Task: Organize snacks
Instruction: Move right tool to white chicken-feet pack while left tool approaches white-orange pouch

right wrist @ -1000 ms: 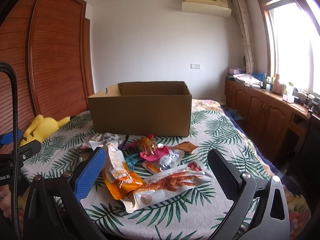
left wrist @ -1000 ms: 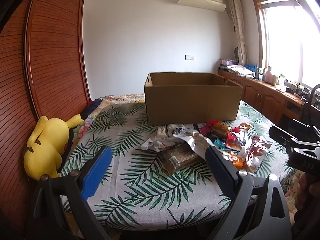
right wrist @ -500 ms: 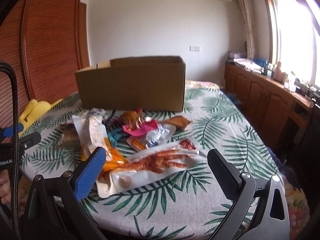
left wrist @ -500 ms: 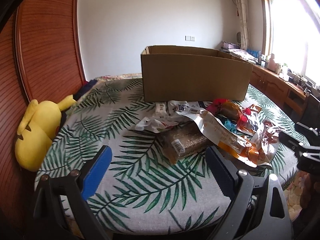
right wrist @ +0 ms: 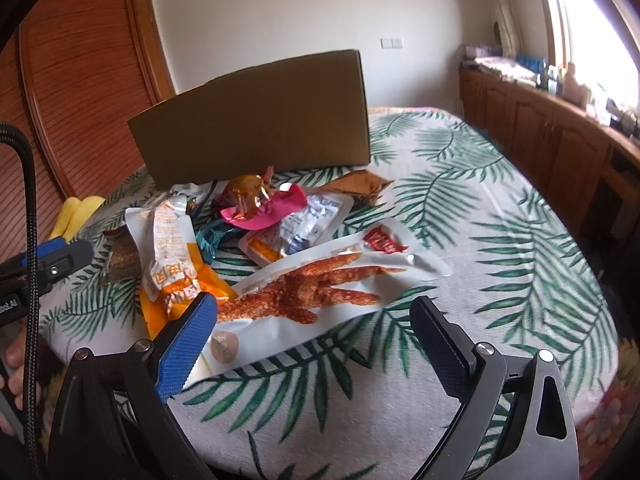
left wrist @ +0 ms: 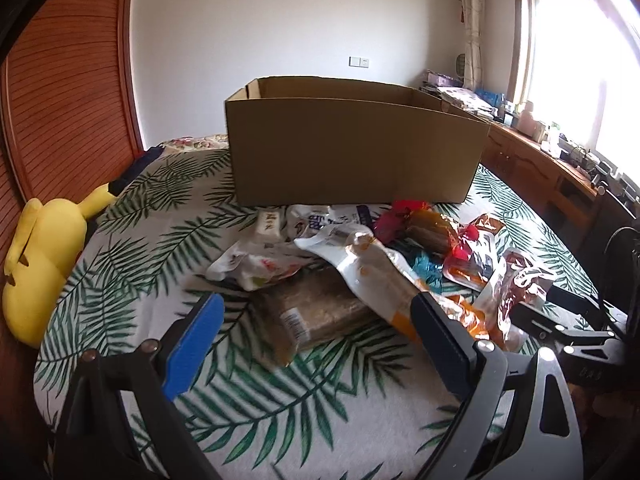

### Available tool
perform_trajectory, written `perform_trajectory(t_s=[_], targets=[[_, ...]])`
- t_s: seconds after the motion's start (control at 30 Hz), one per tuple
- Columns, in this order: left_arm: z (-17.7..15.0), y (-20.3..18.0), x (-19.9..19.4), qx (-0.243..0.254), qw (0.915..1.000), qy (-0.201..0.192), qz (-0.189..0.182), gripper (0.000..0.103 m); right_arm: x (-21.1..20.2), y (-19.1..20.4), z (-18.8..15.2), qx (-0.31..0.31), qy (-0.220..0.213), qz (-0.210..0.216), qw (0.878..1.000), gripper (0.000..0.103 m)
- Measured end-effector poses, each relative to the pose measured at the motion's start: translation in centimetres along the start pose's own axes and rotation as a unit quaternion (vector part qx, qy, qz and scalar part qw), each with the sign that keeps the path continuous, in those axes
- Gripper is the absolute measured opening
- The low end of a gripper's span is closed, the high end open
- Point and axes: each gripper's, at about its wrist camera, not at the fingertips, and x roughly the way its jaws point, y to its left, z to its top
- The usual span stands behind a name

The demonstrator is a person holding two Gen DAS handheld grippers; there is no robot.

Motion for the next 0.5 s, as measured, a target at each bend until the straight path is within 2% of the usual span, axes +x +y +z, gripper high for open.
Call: perform_trajectory(t_s=[0.27,0.4,0.5], targets=[[0.9,-0.6,1.4,0.002,0.9998,0.017,-0.008,0.095,1.8,-0.1,1.1,-0.003,0.022,-0.001,1.0,0.086],[1.4,-0.9,2.2,0.0,0.9996,0.025,-0.011,0.095,2.1,-0.4,1.5,-0.011,0.022,-0.004,1.0,0.077],[1.8,-1.1,2.8,-0.002,0.9994,0.033,-0.013,0.095,2.1,-0.8,1.3,-0.016,0.017,-0.004,1.0,0.075]])
